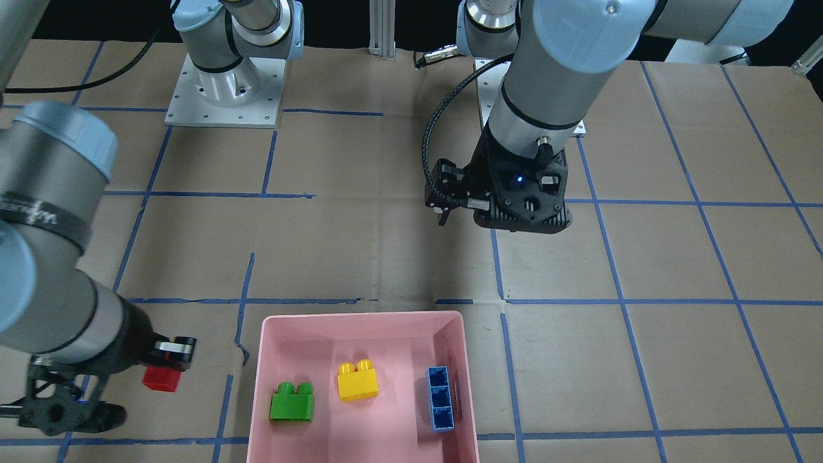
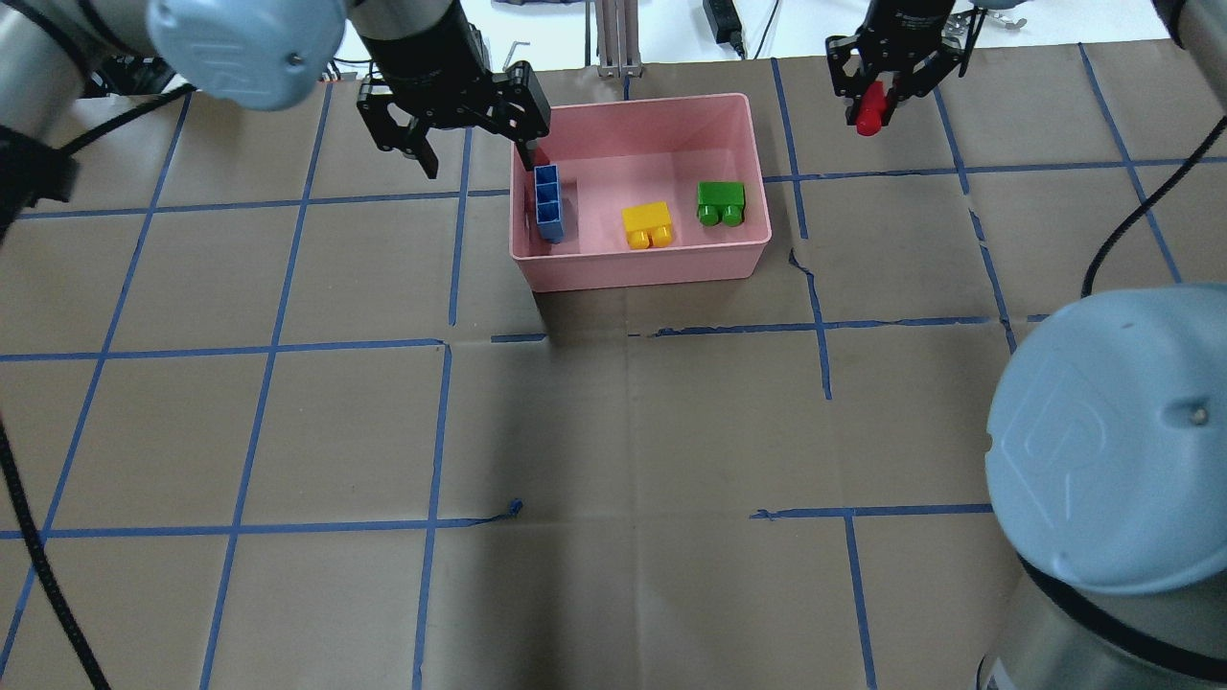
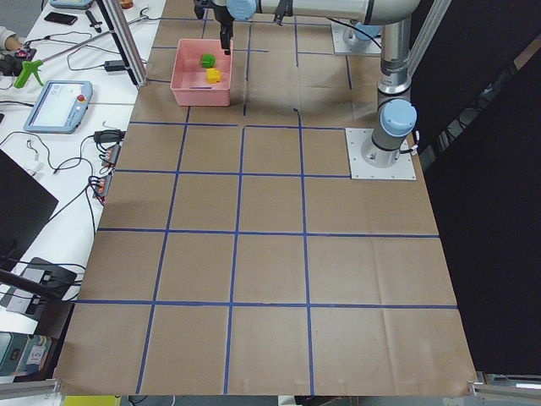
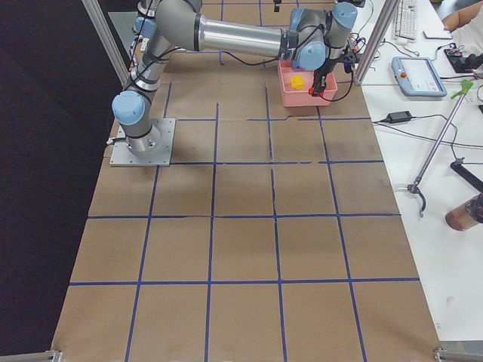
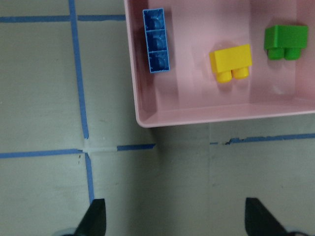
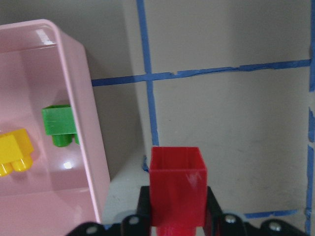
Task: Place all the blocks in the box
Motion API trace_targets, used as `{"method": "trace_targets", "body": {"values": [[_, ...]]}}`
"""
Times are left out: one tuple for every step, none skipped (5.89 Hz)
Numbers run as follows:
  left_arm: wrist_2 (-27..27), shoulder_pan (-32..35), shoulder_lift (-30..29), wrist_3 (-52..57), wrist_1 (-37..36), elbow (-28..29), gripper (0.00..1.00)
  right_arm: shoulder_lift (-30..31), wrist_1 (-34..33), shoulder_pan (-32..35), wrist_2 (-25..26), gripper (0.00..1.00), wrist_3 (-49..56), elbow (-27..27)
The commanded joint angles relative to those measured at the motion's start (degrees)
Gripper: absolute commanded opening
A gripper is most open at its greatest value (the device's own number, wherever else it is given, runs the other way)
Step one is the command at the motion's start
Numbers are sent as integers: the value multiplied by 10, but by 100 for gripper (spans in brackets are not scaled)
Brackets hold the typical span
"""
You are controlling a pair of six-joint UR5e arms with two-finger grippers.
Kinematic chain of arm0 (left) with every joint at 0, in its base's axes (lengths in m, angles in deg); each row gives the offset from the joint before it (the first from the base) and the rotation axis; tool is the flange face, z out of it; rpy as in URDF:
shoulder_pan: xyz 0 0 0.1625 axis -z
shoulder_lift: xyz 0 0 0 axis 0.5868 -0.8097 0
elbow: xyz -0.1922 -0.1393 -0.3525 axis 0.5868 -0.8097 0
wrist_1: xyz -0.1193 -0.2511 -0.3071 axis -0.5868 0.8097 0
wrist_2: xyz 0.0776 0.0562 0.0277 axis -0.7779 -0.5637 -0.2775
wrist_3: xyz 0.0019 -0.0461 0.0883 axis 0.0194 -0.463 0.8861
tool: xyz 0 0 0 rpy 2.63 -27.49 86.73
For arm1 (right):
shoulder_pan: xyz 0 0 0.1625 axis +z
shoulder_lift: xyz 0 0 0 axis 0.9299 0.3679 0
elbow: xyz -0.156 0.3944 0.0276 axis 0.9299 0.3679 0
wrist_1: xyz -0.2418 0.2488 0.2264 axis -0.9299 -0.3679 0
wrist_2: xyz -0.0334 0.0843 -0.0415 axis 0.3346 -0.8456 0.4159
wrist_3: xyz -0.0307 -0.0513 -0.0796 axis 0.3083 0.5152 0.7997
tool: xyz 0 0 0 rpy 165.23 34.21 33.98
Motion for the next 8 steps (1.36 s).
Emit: {"method": "trace_targets", "body": {"values": [[-8, -3, 64, -1, 23, -5, 99, -50, -43, 94, -5, 26, -106, 41], [-10, -12, 71, 0, 14, -5, 99, -82, -71, 120, -5, 26, -134, 57], [-9, -35, 56, 7, 10, -8, 99, -104, -95, 124, -5, 34, -133, 56], [-10, -40, 69, 22, 14, -15, 99, -109, -95, 124, -5, 88, -132, 55], [-24, -41, 69, 34, 11, -16, 99, -106, -91, 124, -5, 99, -129, 52], [-47, -54, 67, 34, 17, -10, 99, -99, -88, 123, -4, 100, -128, 53], [-47, -79, 62, 33, 16, 4, 99, -89, -87, 122, -3, 100, -128, 52], [-41, -90, 69, 34, 21, -10, 99, -86, -86, 122, -2, 100, -128, 49]]}}
